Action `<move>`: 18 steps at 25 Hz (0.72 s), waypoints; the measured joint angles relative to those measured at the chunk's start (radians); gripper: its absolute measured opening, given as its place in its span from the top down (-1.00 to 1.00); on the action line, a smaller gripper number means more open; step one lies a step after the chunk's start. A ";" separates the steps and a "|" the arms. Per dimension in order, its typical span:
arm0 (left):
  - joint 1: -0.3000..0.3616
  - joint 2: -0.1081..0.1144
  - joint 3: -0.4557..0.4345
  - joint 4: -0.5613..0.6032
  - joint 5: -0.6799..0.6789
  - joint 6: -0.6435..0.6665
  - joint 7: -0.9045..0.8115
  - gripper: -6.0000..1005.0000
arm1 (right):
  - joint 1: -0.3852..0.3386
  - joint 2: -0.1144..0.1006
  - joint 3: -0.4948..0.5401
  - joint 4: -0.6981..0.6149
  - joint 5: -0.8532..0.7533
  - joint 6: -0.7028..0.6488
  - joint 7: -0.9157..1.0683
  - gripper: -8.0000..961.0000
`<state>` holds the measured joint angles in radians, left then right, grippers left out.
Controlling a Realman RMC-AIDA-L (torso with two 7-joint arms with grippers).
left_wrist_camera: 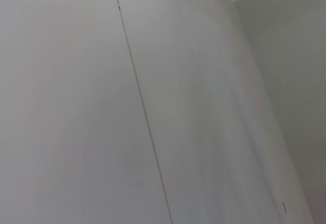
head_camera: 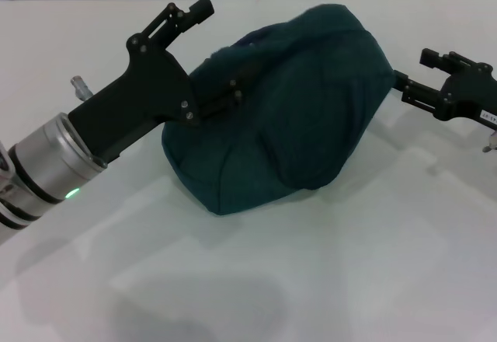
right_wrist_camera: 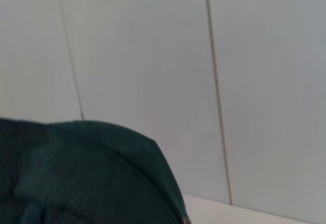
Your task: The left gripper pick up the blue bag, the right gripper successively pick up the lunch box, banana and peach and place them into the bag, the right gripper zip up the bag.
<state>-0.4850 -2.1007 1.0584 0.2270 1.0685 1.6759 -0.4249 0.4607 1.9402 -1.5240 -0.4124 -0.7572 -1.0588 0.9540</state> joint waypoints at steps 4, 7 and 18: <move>-0.003 -0.001 0.000 0.000 0.000 0.000 0.000 -0.65 | -0.007 0.006 0.021 -0.001 0.005 0.025 -0.001 -0.49; -0.003 -0.001 0.000 0.000 0.000 0.000 0.000 -0.69 | -0.028 0.023 0.100 -0.013 0.004 0.019 -0.014 -0.49; 0.007 0.001 -0.004 -0.036 -0.013 0.063 0.007 -0.70 | -0.065 0.048 0.184 -0.070 -0.177 -0.532 -0.091 -0.47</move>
<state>-0.4785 -2.0995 1.0542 0.1914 1.0557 1.7386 -0.4183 0.3954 1.9884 -1.3402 -0.4823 -0.9337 -1.5911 0.8625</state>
